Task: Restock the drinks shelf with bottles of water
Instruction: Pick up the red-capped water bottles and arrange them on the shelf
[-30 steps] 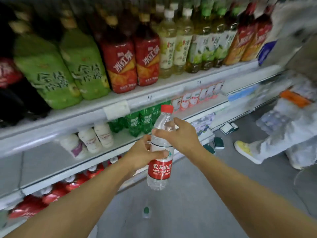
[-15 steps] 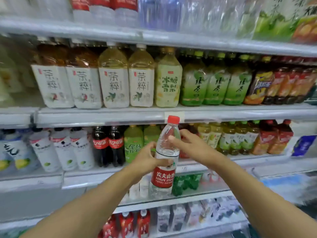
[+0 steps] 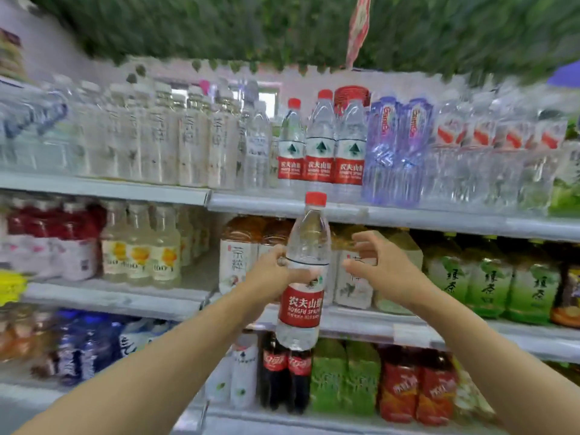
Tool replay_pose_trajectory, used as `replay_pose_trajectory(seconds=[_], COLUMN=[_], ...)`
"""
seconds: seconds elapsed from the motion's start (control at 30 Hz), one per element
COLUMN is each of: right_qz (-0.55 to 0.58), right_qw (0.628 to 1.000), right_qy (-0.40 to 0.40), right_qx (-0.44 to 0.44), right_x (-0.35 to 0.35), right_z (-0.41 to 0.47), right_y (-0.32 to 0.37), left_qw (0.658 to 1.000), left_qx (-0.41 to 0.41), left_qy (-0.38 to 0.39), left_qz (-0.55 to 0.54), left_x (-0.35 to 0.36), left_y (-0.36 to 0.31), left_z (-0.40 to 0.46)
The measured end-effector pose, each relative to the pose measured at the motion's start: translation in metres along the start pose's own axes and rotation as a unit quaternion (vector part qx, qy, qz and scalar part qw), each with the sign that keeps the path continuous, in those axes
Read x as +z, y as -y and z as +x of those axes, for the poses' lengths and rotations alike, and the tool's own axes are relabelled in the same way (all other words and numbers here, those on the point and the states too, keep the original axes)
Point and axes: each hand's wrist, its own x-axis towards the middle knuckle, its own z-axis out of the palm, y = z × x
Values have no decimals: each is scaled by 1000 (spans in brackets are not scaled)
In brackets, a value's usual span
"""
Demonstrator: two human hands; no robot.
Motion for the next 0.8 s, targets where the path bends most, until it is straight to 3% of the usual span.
replay_pose_trajectory(seconds=[0.4, 0.8], right_qz=[-52, -79], right_qw=[994, 987], right_qy=[-95, -140], right_qx=[0, -3], right_x=[37, 38], right_z=[63, 120], right_y=[68, 68], left_qw=[997, 991], left_qx=[72, 126], left_qy=[-3, -34], left_qz=[-2, -20], left_x=[-92, -92], left_y=[-85, -140], left_z=[66, 165])
